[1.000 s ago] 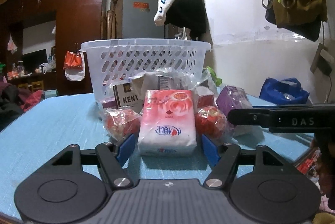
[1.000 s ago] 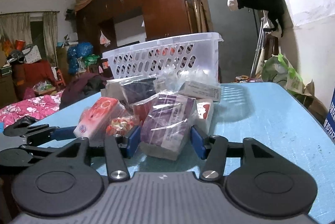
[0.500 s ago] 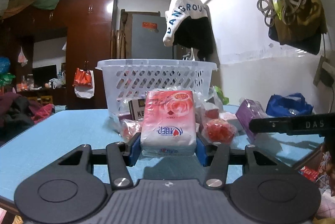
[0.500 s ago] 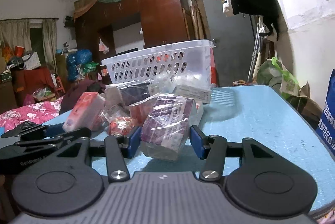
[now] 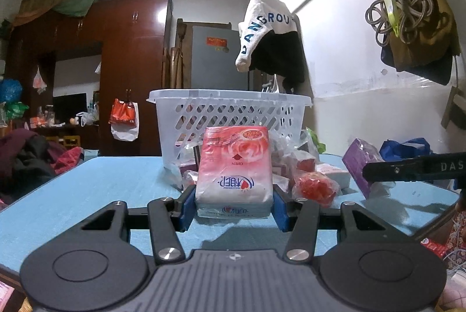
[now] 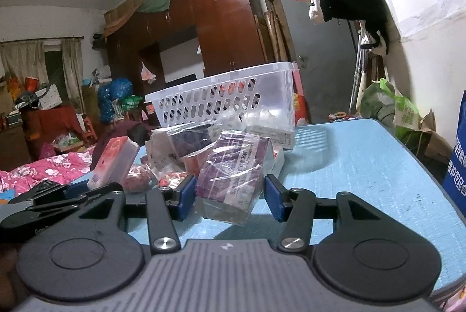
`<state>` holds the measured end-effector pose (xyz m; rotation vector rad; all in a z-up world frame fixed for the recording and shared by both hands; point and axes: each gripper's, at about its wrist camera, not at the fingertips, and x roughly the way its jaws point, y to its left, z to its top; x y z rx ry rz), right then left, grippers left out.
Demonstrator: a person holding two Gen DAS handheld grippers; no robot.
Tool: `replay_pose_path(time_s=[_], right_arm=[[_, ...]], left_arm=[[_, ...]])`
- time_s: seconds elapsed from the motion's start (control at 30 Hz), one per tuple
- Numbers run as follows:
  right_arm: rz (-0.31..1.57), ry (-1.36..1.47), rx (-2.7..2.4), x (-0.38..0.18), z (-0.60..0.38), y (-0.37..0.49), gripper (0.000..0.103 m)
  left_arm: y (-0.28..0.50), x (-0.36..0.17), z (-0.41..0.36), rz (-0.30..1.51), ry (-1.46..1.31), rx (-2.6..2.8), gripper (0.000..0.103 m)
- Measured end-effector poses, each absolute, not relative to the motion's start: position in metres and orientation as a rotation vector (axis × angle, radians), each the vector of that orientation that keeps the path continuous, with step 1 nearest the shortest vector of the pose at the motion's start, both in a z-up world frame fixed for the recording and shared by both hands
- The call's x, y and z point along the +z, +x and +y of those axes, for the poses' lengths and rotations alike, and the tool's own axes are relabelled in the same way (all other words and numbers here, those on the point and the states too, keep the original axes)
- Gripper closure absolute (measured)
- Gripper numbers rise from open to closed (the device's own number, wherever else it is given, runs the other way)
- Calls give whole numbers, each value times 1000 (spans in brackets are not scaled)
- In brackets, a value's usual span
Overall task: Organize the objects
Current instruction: 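Carry both packs over the white basket and release them inside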
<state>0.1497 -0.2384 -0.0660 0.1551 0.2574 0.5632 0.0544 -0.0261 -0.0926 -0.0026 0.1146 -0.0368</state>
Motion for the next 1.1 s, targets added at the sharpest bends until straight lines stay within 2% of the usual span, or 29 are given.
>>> replay_pose_path(time_s=[0.23,0.37,0.47,0.6,0.7,0.8,0.87,0.9,0.93,1.03,1.1], right_arm=[[238,175,584,-60,-240,150,49],[173,146,615,-26,-235,161,49],[125,125,671,20,-222,189,49],[97,13,650,78,-188,242,49],[162,-32,633,95,-166,288,49],[198,-121,574,88,-145,311,48],[200,-185,559,80,-135,312,42],[195,-203,551,77,-133,312,35],[203,-209,544,75,-131,312,19],[194,-148,569,69,-148,295,18],[190,-91,605,61,-170,271,8]], left_arm=[[52,-84,-20,88,-24,-46,47],[67,-49,-7,37,-38,-64,47],[99,4,5,-14,-50,-83,47],[164,63,10,22,-36,-69,47],[215,78,16,117,-64,-58,47],[239,75,15,155,-33,-57,47],[246,70,13,165,-2,-58,44],[250,68,14,192,1,-72,29],[252,65,15,218,-4,-83,24],[223,56,22,174,-7,-84,24],[189,47,26,130,-18,-128,24]])
